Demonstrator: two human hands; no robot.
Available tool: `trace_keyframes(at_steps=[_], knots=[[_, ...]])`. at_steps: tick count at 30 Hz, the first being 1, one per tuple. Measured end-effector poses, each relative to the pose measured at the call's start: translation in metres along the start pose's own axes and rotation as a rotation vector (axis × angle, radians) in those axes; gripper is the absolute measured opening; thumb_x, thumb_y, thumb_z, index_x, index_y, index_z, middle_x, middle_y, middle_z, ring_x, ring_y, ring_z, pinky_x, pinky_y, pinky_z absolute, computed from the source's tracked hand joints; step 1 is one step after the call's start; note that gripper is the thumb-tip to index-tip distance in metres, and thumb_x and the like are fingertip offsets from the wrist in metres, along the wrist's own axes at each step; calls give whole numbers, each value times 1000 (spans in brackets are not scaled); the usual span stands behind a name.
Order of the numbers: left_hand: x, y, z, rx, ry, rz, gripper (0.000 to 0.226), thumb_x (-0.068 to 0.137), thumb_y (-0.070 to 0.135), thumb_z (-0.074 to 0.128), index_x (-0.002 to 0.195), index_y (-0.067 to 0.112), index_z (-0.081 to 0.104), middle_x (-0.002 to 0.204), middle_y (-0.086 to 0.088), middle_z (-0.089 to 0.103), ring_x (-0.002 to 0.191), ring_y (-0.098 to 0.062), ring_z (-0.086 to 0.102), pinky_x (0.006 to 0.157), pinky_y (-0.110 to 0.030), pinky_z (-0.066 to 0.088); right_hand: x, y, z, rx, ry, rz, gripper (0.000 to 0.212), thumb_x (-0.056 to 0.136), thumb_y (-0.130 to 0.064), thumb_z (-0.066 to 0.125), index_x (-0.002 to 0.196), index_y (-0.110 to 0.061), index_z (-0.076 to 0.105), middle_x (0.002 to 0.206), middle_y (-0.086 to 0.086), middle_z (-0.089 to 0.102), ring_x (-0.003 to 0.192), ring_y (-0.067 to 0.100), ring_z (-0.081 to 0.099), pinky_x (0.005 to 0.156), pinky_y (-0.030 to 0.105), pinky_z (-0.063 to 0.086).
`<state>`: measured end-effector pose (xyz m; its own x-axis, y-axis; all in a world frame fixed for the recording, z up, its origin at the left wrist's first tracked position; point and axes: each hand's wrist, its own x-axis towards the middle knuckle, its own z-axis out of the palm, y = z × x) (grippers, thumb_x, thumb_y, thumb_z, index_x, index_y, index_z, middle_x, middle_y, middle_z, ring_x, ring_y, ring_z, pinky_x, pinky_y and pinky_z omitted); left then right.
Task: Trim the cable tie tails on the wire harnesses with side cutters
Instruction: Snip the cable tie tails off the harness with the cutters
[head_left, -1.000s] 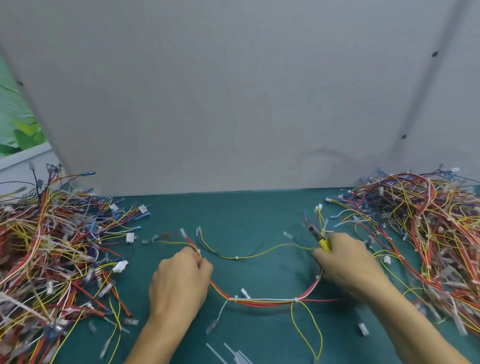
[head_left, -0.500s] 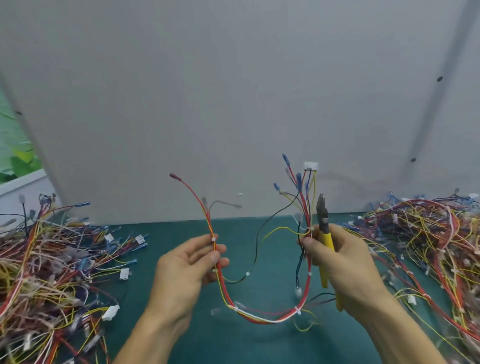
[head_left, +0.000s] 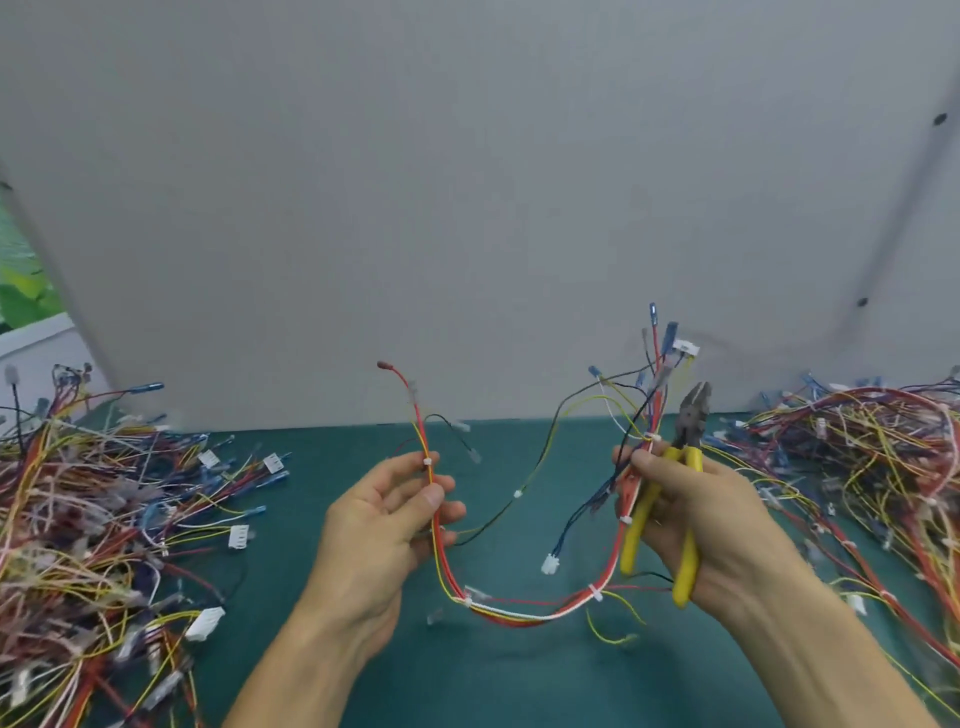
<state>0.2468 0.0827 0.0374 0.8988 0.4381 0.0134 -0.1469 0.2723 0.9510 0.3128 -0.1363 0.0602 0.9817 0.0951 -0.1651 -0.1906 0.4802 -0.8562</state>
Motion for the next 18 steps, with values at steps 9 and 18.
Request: trace_keyframes(at_steps=[9, 18], knots=[[14, 5, -17, -266, 169, 17, 21, 91, -8, 53, 95, 13, 52, 86, -9, 66, 69, -21, 72, 59, -38, 60, 13, -12, -20, 255, 183, 190, 15, 94, -6, 53, 81, -5, 60, 56, 4, 63, 67, 18, 58, 66, 30, 49], [13, 4, -15, -244, 142, 0, 21, 91, -7, 52, 105, 9, 53, 88, -11, 64, 68, -21, 72, 57, -36, 60, 14, -9, -18, 159, 176, 89, 15, 94, -5, 54, 82, -11, 59, 64, 5, 68, 64, 19, 60, 59, 34, 48]])
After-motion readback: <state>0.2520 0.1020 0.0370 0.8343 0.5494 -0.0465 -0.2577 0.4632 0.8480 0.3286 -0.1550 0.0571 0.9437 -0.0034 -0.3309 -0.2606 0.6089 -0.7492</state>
